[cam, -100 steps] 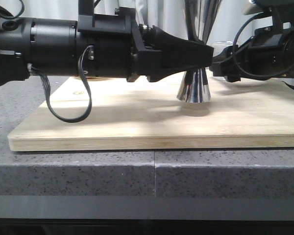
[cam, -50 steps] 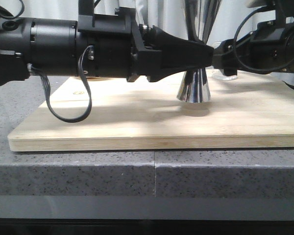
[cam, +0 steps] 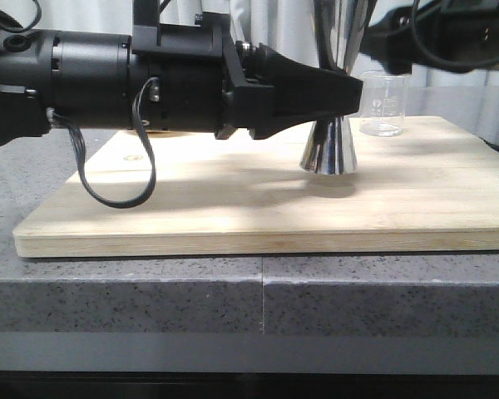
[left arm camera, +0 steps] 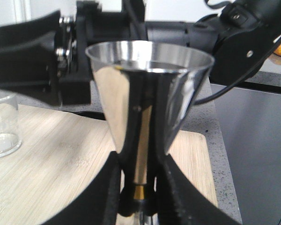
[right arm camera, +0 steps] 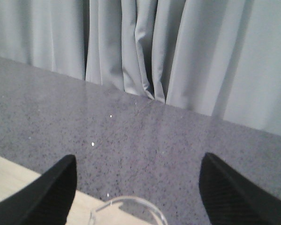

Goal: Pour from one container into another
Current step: 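Lift the jigger with the left gripper and carry it toward the lemon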

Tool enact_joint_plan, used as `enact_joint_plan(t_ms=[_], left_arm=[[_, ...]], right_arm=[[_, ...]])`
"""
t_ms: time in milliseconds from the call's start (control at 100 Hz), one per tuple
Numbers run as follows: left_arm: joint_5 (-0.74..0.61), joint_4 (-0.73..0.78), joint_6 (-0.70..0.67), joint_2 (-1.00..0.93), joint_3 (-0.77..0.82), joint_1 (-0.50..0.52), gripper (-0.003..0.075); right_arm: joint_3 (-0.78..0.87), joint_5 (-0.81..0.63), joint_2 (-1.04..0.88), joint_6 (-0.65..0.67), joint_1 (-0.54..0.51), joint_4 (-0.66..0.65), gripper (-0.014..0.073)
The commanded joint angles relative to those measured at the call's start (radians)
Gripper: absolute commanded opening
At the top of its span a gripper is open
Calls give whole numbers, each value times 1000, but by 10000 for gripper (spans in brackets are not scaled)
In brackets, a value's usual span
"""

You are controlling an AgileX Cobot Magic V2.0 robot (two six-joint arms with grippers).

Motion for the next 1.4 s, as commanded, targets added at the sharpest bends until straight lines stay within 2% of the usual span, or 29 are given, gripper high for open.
enact_joint_plan(t_ms=[0, 430, 790, 1010, 1390], left_arm=[[-82, -53, -10, -57, -31, 2, -21], [-87, -57, -10, -95, -33, 124, -21], [-85, -61, -14, -109, -37, 231, -21], [-27, -47, -31, -109, -68, 240, -21], [-29, -52, -58, -109, -66, 240, -21]], right_arm=[[-22, -93, -85, 0, -5, 12, 497], [-22, -76, -339, 0, -3, 12, 497], [-22, 3, -442, 1, -1, 4, 497], [-22, 22, -459, 86, -1, -56, 497], [-22, 22, -463, 88, 20, -90, 497]])
